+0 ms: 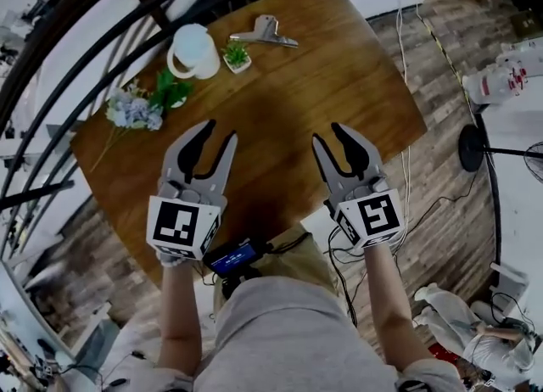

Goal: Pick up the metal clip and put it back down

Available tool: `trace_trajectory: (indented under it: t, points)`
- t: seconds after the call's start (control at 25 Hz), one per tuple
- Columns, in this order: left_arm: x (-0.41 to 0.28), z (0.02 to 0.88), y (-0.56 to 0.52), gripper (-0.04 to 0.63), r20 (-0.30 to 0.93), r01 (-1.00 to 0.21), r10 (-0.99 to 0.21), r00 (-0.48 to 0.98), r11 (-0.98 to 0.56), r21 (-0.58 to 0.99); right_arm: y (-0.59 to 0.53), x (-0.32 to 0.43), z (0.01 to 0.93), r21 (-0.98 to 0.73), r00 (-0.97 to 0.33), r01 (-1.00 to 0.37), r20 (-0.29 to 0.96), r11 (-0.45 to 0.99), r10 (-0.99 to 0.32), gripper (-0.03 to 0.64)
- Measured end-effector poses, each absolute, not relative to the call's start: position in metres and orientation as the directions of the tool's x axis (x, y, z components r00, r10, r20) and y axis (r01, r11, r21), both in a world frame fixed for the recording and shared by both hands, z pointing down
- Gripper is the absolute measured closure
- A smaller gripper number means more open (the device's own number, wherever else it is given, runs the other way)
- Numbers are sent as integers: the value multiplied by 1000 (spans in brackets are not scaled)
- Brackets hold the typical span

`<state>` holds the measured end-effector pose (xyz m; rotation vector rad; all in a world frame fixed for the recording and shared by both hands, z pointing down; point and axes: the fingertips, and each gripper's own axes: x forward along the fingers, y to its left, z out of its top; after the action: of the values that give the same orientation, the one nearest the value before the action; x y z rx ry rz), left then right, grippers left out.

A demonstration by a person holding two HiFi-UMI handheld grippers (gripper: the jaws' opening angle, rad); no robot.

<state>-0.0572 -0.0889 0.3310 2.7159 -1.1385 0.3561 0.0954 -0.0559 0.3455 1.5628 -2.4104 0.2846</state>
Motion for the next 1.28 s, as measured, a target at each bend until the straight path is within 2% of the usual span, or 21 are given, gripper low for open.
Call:
trace_trajectory:
  t: [0.68, 1.28]
  points:
    - [-42, 360, -172, 457, 315, -760, -705, 635, -644, 90, -166, 98, 379, -40, -468, -873, 358, 487, -808, 460]
    - [-42, 390, -201, 457, 360, -789, -715, 599, -603, 114, -237, 86, 418, -6, -509, -833, 402, 554, -761, 451]
